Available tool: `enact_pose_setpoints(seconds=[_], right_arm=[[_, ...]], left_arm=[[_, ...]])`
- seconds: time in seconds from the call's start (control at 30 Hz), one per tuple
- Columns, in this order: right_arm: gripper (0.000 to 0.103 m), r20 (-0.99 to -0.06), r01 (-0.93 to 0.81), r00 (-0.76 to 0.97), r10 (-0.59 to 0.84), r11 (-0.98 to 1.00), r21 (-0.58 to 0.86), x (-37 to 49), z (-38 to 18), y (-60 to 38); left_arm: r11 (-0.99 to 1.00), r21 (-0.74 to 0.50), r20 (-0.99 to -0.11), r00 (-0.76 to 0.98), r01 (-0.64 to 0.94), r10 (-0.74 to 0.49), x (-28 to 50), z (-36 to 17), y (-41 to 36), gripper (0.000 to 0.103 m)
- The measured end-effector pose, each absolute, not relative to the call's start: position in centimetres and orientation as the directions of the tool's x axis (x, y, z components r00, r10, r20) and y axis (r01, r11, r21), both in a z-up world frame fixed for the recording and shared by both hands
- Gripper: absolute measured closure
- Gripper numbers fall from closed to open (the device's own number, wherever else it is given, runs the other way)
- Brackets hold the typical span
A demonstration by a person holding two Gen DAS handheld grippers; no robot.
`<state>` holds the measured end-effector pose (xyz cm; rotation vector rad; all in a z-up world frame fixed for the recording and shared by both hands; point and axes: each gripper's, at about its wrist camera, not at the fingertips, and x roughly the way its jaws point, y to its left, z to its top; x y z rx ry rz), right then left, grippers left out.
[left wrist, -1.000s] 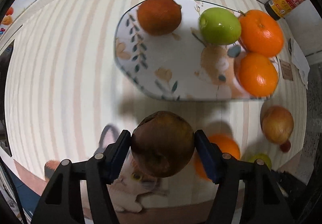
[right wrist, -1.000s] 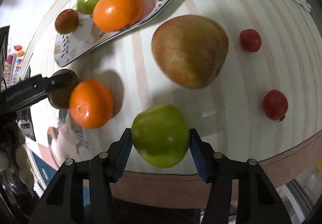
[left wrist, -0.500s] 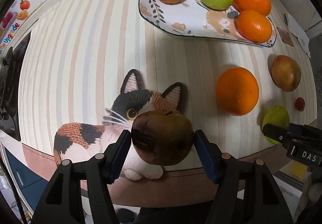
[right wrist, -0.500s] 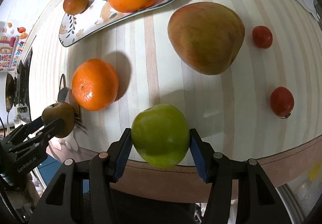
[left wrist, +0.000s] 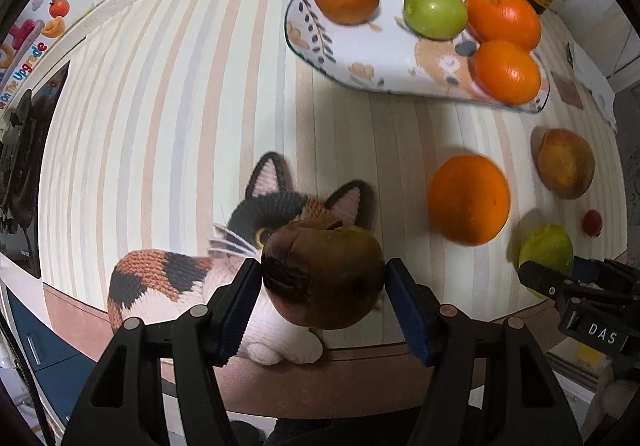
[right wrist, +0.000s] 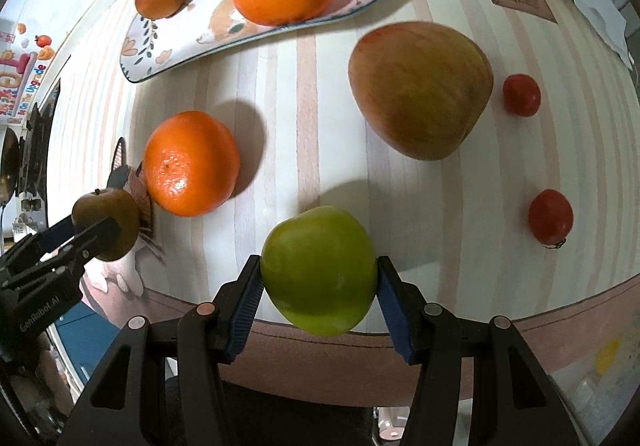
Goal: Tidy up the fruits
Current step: 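Carry the kiwi and green apple onto the plate and open both tools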
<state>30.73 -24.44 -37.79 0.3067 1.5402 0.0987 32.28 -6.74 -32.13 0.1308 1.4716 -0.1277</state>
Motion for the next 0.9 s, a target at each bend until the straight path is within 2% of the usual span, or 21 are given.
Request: enact_pose_setpoints(seconds=[0.37,0.53,0.73,0.87,0.9], right_arm=[[0.045,-0.918,0.07,0.214,0.333,0.932,0.355,35.5,-30.4,-23.7],[0.045,-0.899,0.053,0.238,0.368,0.919,0.391,40.5,-30.3,-21.9],[0.044,-0.92,0.015,0.2,0.336,0.938,0.346,45.1,-32.1,-19.8],[0.044,-0.931,0.006,0.164,0.327,0.943,0.332,46.7,-33.2,-19.6],[0.041,-0.934,0.013,0.15,0.325,0.944,0.331,47.0,-33.4,-19.8]], left_arm=[[0.981,-0.169,-0.966,0.184,0.093,-0.183,41.5,-24.5,-5.4,0.041],[0.98,-0.189,-0.967,0.16,0.058,-0.196,46.1,-25.7,-6.0,0.041],[0.983,-0.185,-0.98,0.074,0.002,-0.184,48.9,-29.0,-6.4,0.042],[0.98,-0.199,-0.976,0.096,-0.029,-0.195,49.5,-28.6,-6.2,0.041],[0.978,-0.205,-0.974,0.1,-0.029,-0.201,49.7,-28.3,-6.1,0.041]])
